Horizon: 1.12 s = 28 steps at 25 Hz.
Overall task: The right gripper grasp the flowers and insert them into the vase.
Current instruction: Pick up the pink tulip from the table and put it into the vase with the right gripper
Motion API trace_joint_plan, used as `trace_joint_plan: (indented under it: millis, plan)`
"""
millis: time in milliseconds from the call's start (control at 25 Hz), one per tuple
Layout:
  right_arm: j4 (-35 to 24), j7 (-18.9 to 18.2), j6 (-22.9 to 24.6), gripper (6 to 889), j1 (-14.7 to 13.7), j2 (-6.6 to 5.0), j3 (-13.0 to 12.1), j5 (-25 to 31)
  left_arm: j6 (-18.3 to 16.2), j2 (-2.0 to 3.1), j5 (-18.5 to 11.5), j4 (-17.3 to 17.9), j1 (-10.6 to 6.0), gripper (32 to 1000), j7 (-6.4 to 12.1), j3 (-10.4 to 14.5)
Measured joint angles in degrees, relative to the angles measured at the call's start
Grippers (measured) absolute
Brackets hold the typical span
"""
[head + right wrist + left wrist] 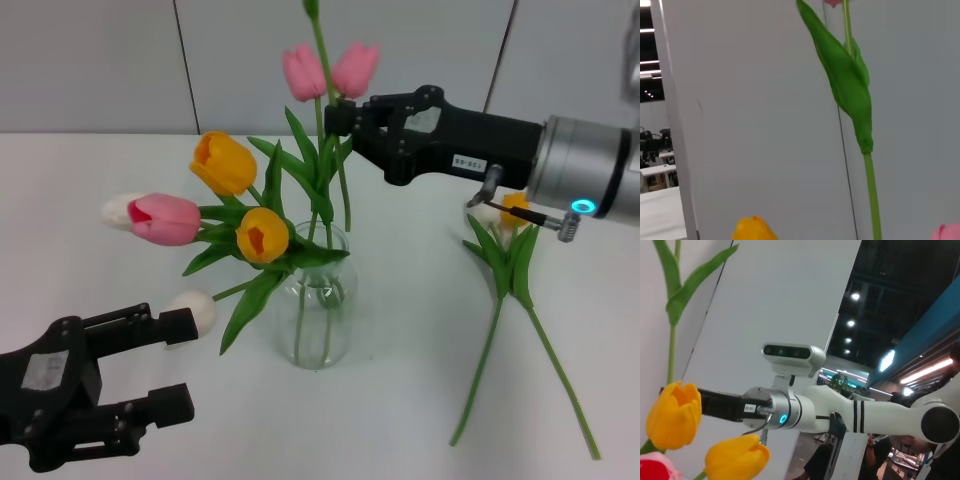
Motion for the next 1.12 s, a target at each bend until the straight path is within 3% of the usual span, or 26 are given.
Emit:
trace_joint_plan:
  millis: [240,440,720,1120]
  plan:
    - [6.5,-4.7,0.4,27,3.0,0.07,0.2,1.8,0.0,-0.03,-0.1,0.0,-0.22,801,0.0,-0.1]
    - [9.1,-6.1,1.0,27,4.4,0.12,0.3,1.9,-0.1,-0.04,0.0,0.0,-0.39,801,0.0,-0.1]
    - [10.1,-7.1,1.7,26,4.7,0.12,-0.2,2.0,-0.1,-0.14,0.0,0.0,-0.39,801,-0.02,-0.1]
    - [14.3,-11.4,1.9,25,5.5,0.13,-0.2,2.0,-0.1,-0.32,0.0,0.0,-0.47,801,0.0,-0.1]
